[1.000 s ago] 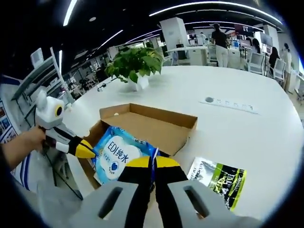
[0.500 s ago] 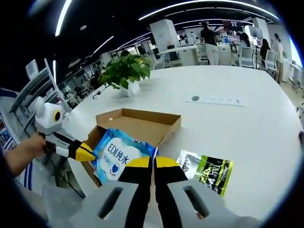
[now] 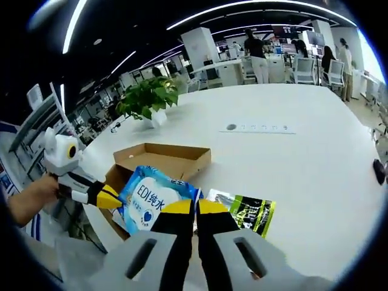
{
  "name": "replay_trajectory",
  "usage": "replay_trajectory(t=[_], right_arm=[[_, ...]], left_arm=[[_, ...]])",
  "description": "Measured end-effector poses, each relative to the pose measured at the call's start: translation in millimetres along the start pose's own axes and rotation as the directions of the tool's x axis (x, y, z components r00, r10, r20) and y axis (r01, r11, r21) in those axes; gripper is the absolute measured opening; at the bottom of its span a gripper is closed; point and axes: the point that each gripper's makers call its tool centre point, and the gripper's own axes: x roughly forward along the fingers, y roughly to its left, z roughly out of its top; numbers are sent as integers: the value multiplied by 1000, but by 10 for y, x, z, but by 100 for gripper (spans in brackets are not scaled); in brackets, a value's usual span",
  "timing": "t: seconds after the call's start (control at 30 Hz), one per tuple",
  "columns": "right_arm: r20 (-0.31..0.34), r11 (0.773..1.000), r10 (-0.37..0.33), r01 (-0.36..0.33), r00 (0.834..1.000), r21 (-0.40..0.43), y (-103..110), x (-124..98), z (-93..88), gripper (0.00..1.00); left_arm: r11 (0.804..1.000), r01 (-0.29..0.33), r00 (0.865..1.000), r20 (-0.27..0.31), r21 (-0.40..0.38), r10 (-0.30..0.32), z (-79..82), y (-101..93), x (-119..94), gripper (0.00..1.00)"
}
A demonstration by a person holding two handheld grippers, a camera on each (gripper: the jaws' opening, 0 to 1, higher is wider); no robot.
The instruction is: Operate the shoe box by opening the lid, removing the specified soft item, and placing it in the target area until the item is outside and the box remains undamaged.
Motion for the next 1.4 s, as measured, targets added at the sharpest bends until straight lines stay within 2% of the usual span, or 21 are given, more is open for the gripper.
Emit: replay_trajectory(t=[0.7,1.2,1.4], right_arm=[[-5,998,-50,50,999,36,-474,-154,-6,0],[-31,995,-72,74,997,65,-806,-114,-103,0],[-54,995,-78,82,995,64,-907,-43,-170,0]], left_arm=[[999,29,999,-13,33,-29,149,-225,409,0],[998,43,999,-35,45,-42,174,-349,654,0],[998,45,997,-66,51,-41,157,-360,765,0]])
